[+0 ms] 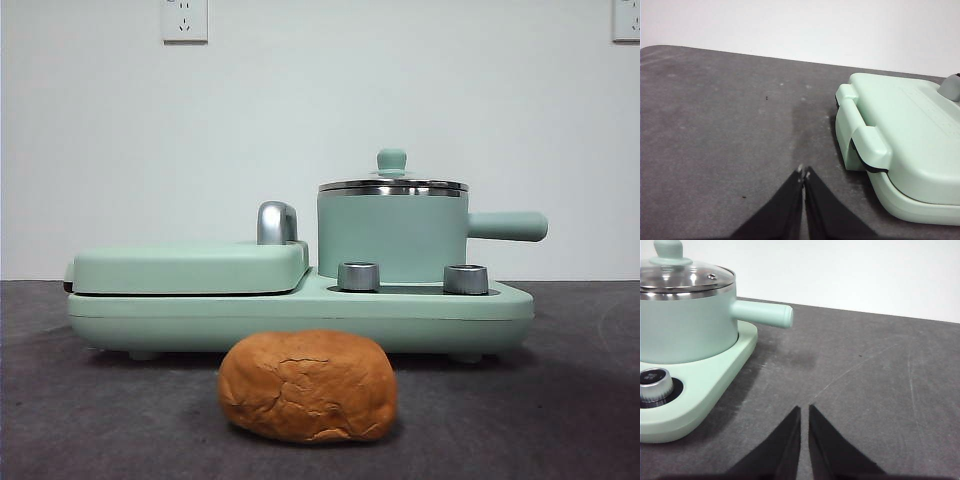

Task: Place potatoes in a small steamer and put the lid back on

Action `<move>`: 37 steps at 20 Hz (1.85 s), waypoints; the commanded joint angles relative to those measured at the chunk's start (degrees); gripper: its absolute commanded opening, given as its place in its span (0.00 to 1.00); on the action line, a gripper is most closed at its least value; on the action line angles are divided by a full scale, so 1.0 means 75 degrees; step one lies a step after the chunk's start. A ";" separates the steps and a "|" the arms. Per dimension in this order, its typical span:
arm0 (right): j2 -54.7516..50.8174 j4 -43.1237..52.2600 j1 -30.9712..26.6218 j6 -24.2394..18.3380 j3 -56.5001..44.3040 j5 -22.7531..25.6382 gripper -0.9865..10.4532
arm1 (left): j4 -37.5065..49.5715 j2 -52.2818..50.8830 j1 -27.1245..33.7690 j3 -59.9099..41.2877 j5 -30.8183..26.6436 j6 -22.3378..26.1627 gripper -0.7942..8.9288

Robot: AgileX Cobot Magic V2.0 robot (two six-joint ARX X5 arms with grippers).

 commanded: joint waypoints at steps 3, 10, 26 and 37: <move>-0.0006 0.0105 0.0015 0.0833 -0.0023 -0.0015 0.11 | 0.0093 -0.0012 0.0009 -0.0143 0.0006 -0.0912 0.09; -0.0006 0.0877 0.0017 0.1693 -0.0023 -0.0050 0.11 | 0.1096 -0.0012 0.0006 -0.0122 0.0393 -0.1527 0.09; 0.0510 -0.0688 0.0029 0.3299 0.2192 -0.0979 0.10 | -0.0259 0.0831 0.0009 0.2500 0.0609 -0.1821 0.09; 0.2460 -0.2442 0.0029 0.1029 0.4141 -0.2483 0.10 | -0.2503 0.3069 0.0006 0.4969 0.2212 0.0475 0.09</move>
